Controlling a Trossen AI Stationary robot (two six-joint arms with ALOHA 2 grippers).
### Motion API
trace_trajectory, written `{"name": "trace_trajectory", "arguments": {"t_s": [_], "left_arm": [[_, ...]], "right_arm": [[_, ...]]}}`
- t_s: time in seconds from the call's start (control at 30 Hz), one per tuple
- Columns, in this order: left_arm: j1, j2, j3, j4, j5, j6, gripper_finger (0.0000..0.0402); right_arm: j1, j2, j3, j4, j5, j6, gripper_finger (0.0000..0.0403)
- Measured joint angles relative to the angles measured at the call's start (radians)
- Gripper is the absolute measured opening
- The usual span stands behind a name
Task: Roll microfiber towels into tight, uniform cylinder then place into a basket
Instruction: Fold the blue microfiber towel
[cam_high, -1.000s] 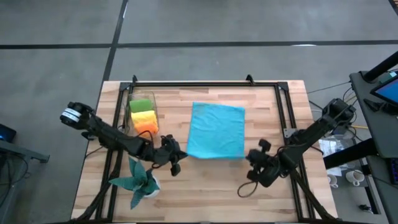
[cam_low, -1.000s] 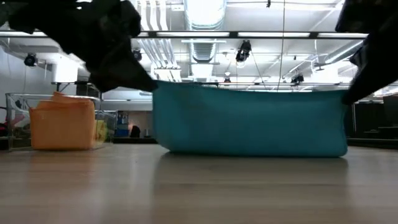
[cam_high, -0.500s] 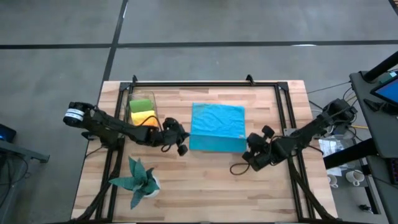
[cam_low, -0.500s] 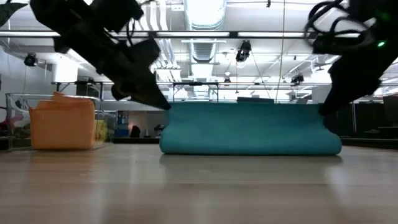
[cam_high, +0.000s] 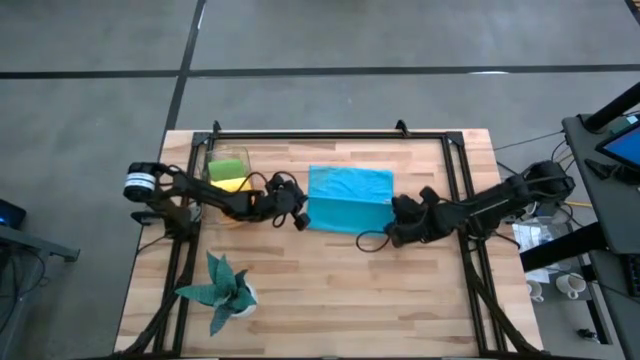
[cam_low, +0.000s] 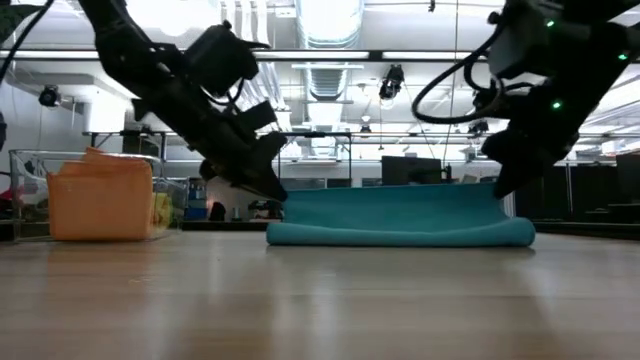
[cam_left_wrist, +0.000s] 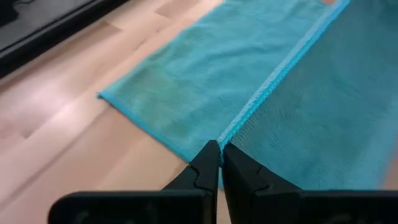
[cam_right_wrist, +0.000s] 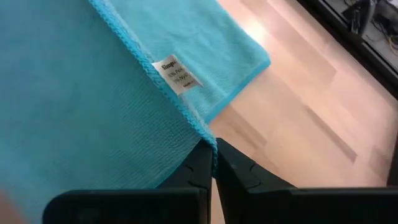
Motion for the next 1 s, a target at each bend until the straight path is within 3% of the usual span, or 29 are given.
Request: {"name": "trace_trajectory", "arguments": {"t_s": [0.33, 0.6, 1.0], "left_arm": [[0.105, 0.059, 0.032, 0.056, -0.004, 0.047, 0.0000], [0.182, 0.114, 0.045, 0.103, 0.006, 0.074, 0.0000], [0.251, 0.247, 0.155, 0.096, 0.028, 0.106, 0.0000]], "right_arm": [[-0.170, 0.000, -0.008, 0.090, -0.013, -0.110, 0.0008], [-0.286, 0.001, -0.010, 0.131, -0.087, -0.160, 0.0008], [-0.345, 0.002, -0.014, 0.137, -0.093, -0.159, 0.0009]]}}
